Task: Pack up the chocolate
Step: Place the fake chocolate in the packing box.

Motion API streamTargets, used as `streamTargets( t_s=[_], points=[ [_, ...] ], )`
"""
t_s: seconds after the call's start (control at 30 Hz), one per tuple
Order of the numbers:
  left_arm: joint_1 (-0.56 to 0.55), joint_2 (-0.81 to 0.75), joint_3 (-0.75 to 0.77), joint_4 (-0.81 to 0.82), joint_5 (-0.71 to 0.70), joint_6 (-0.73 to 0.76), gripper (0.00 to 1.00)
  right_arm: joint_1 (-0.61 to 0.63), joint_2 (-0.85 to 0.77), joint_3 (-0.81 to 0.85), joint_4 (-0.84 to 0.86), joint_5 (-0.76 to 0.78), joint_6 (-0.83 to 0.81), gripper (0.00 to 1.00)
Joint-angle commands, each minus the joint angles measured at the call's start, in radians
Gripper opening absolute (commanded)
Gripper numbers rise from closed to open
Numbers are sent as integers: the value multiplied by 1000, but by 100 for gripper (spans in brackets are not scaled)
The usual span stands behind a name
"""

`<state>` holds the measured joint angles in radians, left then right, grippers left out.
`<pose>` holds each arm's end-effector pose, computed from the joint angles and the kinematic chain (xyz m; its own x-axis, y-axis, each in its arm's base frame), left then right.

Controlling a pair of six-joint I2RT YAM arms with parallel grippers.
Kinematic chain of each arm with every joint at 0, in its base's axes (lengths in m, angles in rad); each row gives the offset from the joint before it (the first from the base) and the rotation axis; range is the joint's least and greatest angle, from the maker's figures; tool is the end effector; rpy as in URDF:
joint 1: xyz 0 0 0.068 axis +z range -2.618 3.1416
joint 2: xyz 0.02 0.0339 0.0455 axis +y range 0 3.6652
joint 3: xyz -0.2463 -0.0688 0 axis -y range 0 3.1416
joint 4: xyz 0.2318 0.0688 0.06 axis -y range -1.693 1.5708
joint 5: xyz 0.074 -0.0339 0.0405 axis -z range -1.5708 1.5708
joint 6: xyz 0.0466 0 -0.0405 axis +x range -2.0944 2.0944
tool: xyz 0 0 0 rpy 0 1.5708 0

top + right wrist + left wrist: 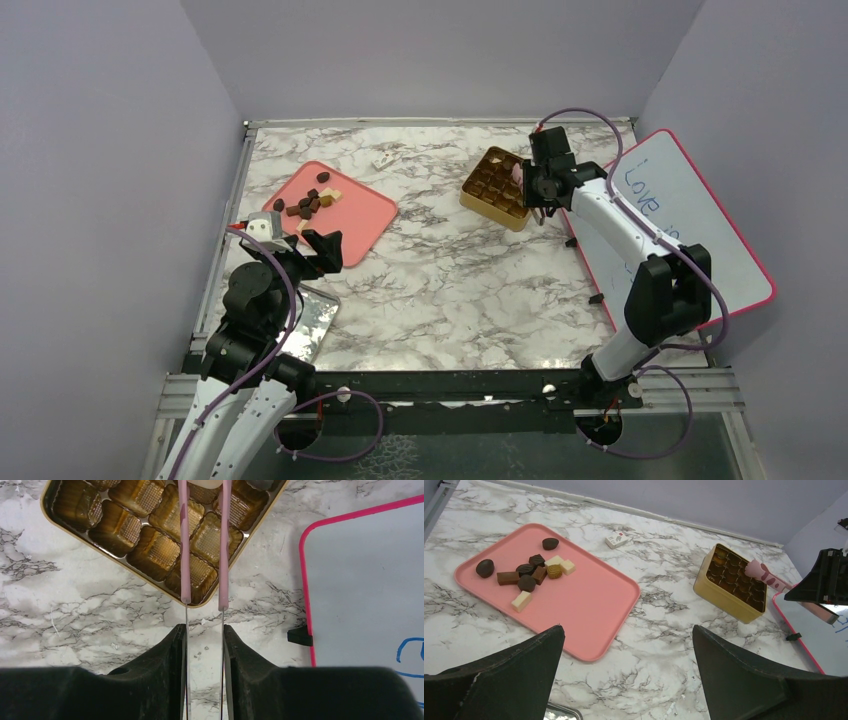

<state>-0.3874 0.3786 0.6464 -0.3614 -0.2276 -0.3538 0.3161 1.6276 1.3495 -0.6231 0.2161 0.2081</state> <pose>0.1129 -0.0347 0.3126 -0.1366 -0.3088 -0.9413 0.1201 0.9380 -0.3252 0.3334 0.0985 0.2598 -0.7657 -0.0381 -0.6420 -0.0194 0.9992 -0.0363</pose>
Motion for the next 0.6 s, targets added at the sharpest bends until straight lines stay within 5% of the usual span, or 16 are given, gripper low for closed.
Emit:
streamTargets(
  t_s=[0.0, 0.57],
  points=[
    [4, -2, -5, 10, 19, 12, 99, -7, 15, 32, 21, -23, -15, 34],
    [4, -1, -6, 10, 20, 10, 99, -8, -2, 39, 13, -26, -29, 38]
  ],
)
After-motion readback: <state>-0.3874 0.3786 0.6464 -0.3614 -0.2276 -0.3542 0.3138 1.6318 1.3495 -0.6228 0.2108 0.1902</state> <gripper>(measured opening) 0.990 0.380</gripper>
